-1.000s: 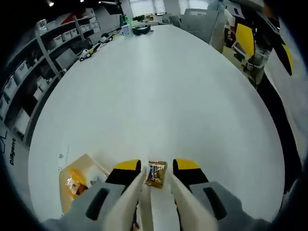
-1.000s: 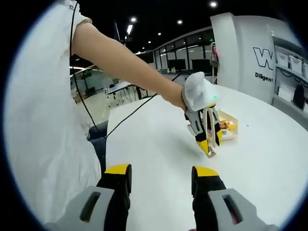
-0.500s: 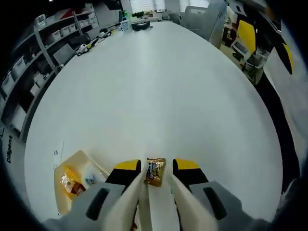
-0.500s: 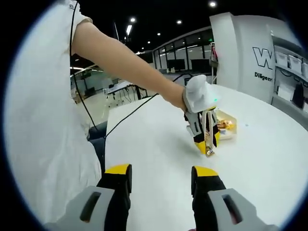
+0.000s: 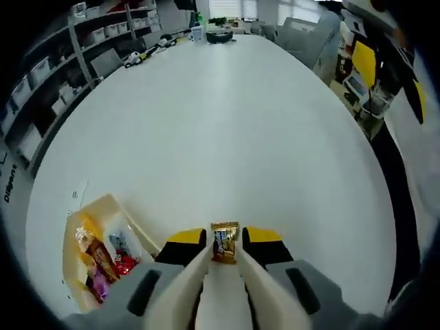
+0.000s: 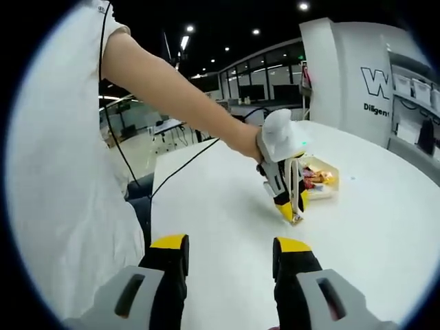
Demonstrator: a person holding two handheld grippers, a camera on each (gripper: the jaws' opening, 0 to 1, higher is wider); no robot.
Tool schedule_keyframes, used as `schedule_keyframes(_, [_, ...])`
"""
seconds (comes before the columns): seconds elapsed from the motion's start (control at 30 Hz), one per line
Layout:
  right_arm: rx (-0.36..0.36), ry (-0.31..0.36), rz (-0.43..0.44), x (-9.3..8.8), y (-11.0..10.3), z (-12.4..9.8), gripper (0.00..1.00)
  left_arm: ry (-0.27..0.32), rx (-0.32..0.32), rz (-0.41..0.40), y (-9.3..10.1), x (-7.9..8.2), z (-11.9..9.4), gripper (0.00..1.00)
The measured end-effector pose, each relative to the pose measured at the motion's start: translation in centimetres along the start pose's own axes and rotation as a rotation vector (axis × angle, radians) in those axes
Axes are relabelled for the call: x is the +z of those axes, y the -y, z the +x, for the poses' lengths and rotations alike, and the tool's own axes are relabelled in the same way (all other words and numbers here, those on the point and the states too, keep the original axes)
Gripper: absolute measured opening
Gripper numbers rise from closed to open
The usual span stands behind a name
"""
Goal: Place the target food into the container with the food tongs after gripping and lifting it, then release it inside without dropping or visibly crushing the food.
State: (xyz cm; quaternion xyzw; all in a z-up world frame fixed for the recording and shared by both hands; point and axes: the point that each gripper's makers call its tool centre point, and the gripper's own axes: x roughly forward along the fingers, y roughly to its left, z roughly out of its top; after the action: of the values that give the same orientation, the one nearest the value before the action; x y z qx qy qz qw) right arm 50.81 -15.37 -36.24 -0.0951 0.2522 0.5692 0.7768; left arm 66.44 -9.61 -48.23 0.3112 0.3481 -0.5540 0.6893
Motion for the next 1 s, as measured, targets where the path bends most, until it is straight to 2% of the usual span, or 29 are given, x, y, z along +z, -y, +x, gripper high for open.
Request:
schedule_keyframes(0.1, [0.005,0.001,-0.004,0.0,-0.2,0.1,0.46,0.015,0.028,-0.05,0.0,-0.4,-0.5,0.16])
schedule_keyframes(0.23, [0.012,0.002,-0.009,0.1,-0.5,0.4,0.45,0.045,0.032,-0.094,0.4,-0.6,-1.4,0.16])
schedule_keyframes(0.33, [0.02,0.004,-0.013,0.2,-0.7,0.6,0.45,0.075,0.045,-0.139,0.8,-0.7,-2.5,0.16])
schedule_keyframes(0.43, [0.027,0.006,-0.018,0.3,-0.9,0.9,0.45,0.087,0.052,-0.15,1.0,-1.0,-3.7,0.16])
schedule_keyframes(0.53, [0.034,0.009,-0.023,0.5,-1.1,1.1,0.45,0.112,0.068,-0.173,0.6,-1.0,-5.2,0.16])
schedule_keyframes(0.67, [0.043,0.011,-0.032,0.7,-1.2,1.3,0.45,0.159,0.108,-0.217,-1.1,-0.8,-7.6,0.16])
schedule_keyframes(0.8, [0.048,0.013,-0.039,0.9,-1.4,1.4,0.45,0.217,0.17,-0.285,-4.4,-0.4,-10.3,0.16])
schedule_keyframes(1.0, [0.046,0.014,-0.042,1.2,-1.3,1.3,0.45,0.252,0.261,-0.338,-9.0,-0.3,-13.1,0.17])
